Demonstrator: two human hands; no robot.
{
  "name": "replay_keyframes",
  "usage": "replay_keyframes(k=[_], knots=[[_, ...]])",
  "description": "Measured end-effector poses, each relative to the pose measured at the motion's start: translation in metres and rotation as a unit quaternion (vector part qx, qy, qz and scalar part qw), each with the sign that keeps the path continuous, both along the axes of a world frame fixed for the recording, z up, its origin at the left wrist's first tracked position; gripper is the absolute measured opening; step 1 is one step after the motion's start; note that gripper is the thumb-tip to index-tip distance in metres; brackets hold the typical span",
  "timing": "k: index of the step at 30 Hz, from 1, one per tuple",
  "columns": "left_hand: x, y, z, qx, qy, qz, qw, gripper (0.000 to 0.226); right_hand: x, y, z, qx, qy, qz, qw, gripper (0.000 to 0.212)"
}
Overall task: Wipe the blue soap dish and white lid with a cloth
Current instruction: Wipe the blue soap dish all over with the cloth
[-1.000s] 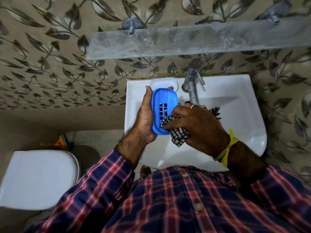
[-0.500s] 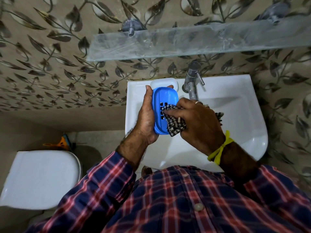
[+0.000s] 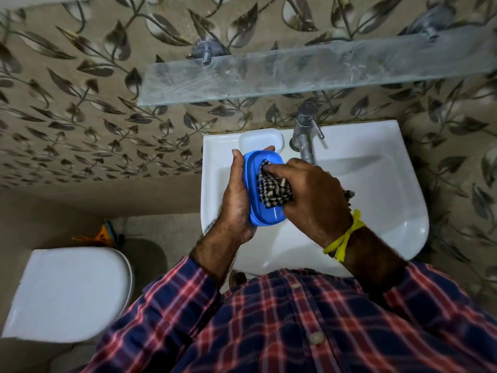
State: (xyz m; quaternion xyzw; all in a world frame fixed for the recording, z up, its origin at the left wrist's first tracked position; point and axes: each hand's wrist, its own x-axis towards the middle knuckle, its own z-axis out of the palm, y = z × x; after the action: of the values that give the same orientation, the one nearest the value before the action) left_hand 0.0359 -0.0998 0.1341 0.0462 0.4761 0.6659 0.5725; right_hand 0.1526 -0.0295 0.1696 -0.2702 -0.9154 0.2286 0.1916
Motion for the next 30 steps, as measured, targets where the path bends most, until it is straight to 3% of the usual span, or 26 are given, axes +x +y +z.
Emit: replay_keyframes(k=[3,8,12,16,20,26,30], knots=[[0.002,-0.001,0.003,0.002,-0.008,0.003,1.0,0.074,-0.003,-0.009,-0.002,0.029,-0.002,0.028,0.999,0.059],[0.007,-0.003,0.005,-0.018,0.018,0.021,0.999,0.075,-0.008,-0.002,0.001,0.014,0.031,-0.044,0.998,0.059],[0.005,-0.006,0.005,-0.012,0.001,0.027,1.0,0.073,-0.012,-0.011,0.0,0.04,0.001,0.012,0.999,0.063],[0.006,-0.007,0.006,-0.02,0.025,0.031,0.999,0.073,-0.014,-0.005,0.001,0.035,0.004,-0.054,0.998,0.058],[0.002,-0.009,0.006,-0.015,0.007,0.043,0.999,0.072,-0.019,-0.019,0.004,0.031,-0.014,0.007,0.999,0.065],[0.006,-0.006,0.006,-0.019,0.046,0.044,0.998,0.067,-0.017,-0.011,0.006,0.013,-0.028,-0.086,0.996,0.058],[0.002,-0.007,0.006,-0.016,0.03,0.046,0.998,0.067,-0.014,-0.015,0.005,0.001,-0.032,-0.041,0.999,0.057]])
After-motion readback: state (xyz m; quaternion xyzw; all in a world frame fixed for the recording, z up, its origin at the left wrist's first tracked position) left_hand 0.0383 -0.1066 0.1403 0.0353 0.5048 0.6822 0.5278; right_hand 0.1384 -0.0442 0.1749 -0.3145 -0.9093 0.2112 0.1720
